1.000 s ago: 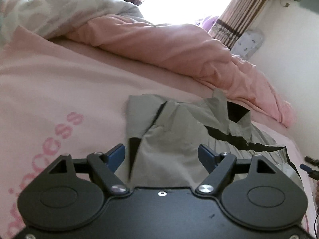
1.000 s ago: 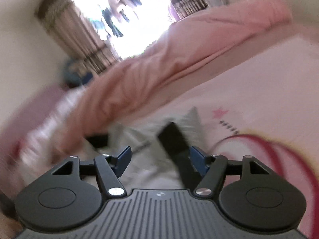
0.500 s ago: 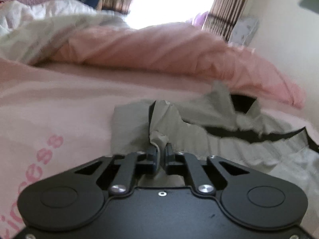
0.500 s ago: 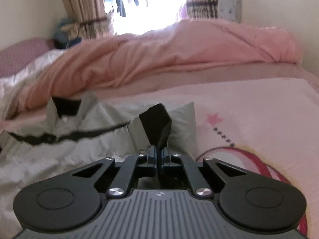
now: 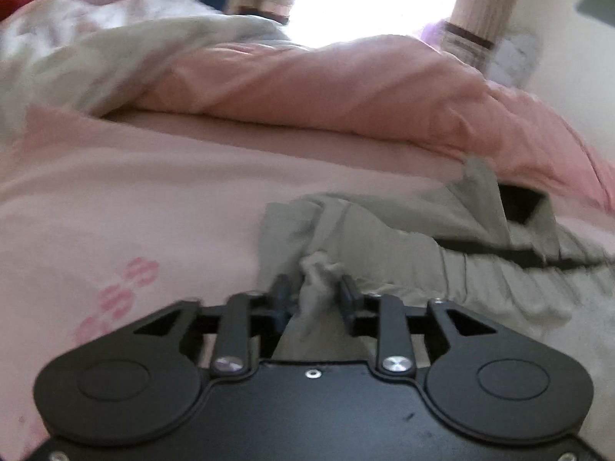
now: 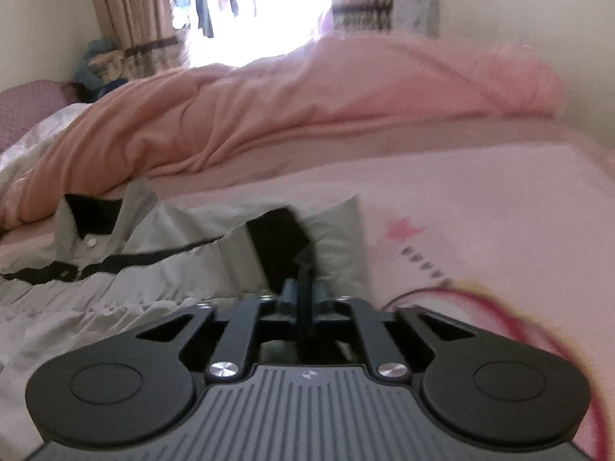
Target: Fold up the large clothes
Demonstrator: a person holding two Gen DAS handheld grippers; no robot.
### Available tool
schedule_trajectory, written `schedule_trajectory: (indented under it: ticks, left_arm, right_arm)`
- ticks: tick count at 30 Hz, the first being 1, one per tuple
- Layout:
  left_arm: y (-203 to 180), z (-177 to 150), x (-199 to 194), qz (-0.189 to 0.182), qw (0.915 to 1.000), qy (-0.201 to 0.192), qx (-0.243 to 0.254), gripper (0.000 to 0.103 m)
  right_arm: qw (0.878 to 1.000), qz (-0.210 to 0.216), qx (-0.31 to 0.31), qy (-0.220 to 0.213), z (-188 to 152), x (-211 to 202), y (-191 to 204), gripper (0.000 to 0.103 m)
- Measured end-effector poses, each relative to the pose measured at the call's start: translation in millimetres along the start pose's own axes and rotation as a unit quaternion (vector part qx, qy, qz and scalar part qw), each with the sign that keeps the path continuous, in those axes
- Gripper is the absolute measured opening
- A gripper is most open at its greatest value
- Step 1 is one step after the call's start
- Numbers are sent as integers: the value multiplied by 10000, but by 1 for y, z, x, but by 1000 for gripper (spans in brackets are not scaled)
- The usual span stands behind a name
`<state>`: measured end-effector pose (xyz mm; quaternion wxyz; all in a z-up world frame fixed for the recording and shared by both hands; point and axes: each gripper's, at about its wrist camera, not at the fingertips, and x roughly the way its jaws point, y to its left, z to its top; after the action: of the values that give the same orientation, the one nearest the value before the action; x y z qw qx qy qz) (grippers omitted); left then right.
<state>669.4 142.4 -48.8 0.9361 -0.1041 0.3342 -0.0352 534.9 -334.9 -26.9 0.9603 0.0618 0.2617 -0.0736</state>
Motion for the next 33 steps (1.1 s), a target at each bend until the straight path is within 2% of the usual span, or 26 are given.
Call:
schedule_trajectory:
  ticks: [1, 3, 7, 11, 13, 15, 17, 19, 21, 25, 27, 29, 33]
  left_arm:
    - [-2, 1, -12, -45, 10000, -56, -62, 37]
    - [-19, -1, -36, -468, 9989, -81, 3, 39]
    - [-78, -22, -76, -1032, 9935, 19, 478, 47]
    - [-138, -57, -94, -1477, 9849, 59, 904, 54]
    - [-154, -71, -85, -1463, 9842, 180, 983, 53]
    - [-162, -86, -70, -1334, 9851, 388, 1015, 53]
    - [-164, -98, -56, -1109, 9866, 447, 1112, 53]
    - [-158, -108, -40, -1071, 9871, 501, 1080, 54]
    - [-156, -113, -39, -1087, 9861, 296, 1222, 54]
    - [-161, -110, -45, -1010, 9868, 360, 1217, 54]
    - [-155, -105, -60, -1034, 9884, 356, 1058, 54]
    - [-142, -107, -80, -992, 9893, 139, 1062, 54]
    - [-109, -115, -105, -666, 9933, -31, 942, 55]
  right_arm:
    - [9997, 49, -133, -183, 0, -18, 7, 26]
    - [9976, 466, -333, -380, -2, -51, 24, 26]
    - [9891, 1229, -649, -496, -23, -107, 83, 24]
    - [9826, 1481, -939, -613, -54, -131, 133, 24]
    - [9835, 1354, -1088, -513, -69, -124, 149, 24]
    - [9860, 1191, -1143, -235, -79, -110, 155, 23]
    - [9885, 1137, -992, 69, -91, -93, 148, 20]
    - [9890, 1183, -862, 218, -102, -80, 138, 19]
    - [9885, 1284, -794, 54, -109, -81, 133, 18]
    - [9894, 1346, -540, 95, -103, -90, 128, 19]
    - [9913, 1222, -474, -90, -97, -108, 118, 19]
    - [9929, 1045, -485, -300, -95, -124, 108, 19]
    - [9953, 663, -605, -356, -98, -133, 78, 19]
